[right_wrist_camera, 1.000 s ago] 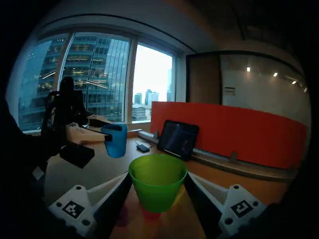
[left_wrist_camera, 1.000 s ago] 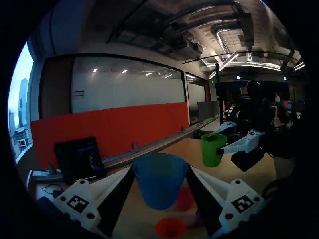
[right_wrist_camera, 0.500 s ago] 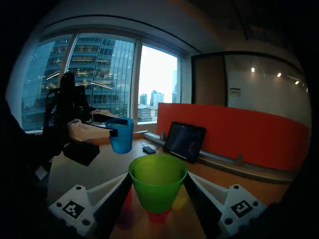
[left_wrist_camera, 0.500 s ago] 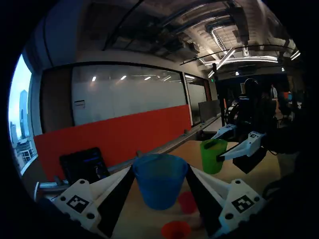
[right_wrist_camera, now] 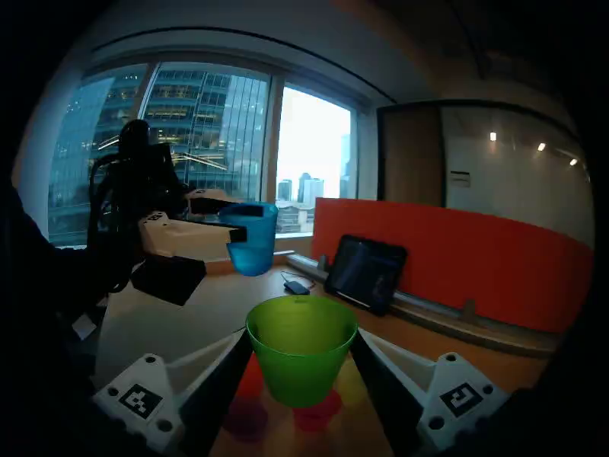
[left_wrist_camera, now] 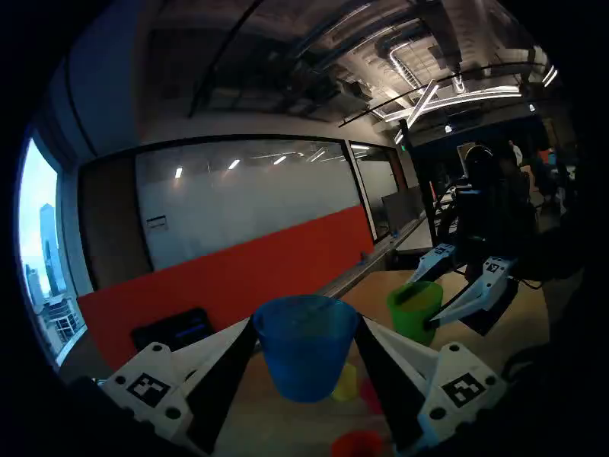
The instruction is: Pour water
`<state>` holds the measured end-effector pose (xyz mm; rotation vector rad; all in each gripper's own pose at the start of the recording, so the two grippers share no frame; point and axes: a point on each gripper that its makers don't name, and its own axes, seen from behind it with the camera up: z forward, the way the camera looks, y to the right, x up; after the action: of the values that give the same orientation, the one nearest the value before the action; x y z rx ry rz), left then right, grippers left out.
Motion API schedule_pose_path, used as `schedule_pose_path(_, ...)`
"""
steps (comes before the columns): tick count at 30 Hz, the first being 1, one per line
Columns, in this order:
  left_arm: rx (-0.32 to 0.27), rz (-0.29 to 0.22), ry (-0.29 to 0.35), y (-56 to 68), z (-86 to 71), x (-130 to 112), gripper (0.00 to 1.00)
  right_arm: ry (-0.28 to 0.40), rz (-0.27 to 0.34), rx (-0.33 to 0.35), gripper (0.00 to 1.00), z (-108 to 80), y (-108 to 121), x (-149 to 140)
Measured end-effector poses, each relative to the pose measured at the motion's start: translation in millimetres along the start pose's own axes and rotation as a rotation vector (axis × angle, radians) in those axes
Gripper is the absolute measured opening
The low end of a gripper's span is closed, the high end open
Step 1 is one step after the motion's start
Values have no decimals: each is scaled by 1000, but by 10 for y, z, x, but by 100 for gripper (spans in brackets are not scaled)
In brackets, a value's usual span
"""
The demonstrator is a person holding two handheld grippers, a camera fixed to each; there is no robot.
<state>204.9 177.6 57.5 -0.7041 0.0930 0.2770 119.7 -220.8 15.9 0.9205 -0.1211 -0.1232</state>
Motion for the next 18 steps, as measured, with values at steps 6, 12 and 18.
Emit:
schedule_pose_path(6, 14, 64, 11, -9, 7, 121, 88, 4, 1, 16, 91, 54, -52, 1)
schedule_pose_path(12, 23, 130, 20, 5, 20, 226, 88, 5, 0, 37, 91, 103, -143, 2)
schedule_pose_path(18, 41, 200, 28, -17, 13, 346, 88, 7, -6, 56, 91, 146, -234, 26)
